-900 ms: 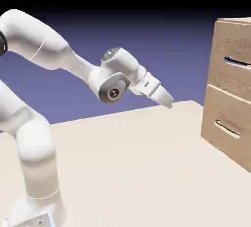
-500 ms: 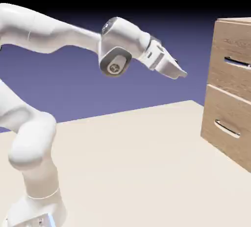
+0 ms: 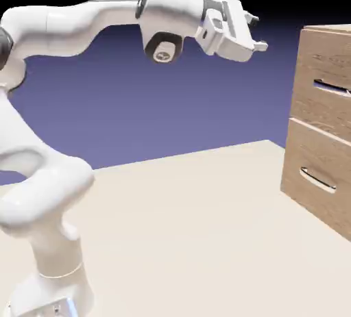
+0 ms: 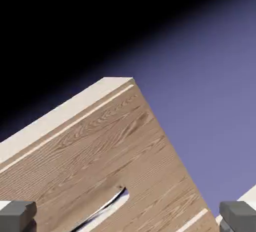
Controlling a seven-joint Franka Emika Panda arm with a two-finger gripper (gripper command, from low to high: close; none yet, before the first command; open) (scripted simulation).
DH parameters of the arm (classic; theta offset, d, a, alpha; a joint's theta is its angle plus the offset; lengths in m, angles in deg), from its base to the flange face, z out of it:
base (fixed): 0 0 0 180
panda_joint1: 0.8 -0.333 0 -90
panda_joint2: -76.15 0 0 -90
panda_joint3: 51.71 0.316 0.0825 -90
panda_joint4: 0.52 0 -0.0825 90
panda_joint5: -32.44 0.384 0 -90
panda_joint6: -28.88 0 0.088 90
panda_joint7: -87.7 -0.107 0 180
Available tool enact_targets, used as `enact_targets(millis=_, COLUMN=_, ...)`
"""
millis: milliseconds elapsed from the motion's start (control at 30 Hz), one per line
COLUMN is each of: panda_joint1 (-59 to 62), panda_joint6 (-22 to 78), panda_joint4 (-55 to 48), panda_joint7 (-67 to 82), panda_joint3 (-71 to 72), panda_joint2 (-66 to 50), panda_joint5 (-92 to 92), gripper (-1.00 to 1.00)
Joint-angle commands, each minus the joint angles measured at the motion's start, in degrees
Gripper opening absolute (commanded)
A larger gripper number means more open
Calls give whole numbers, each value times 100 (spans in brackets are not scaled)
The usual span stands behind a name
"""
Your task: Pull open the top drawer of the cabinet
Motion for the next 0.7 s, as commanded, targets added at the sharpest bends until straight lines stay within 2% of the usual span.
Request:
enact_targets(millis=0, panda_joint1=190, panda_joint6=20, panda_joint4=-123, panda_joint7=19, panda_joint3=158, panda_joint2=37, panda_joint5=249, gripper=0)
enact_targets(millis=667, panda_joint1=3982, panda_joint6=425, panda_joint4=-2578, panda_joint7=395, panda_joint3=3312, panda_joint2=779, panda_joint5=5233, gripper=0)
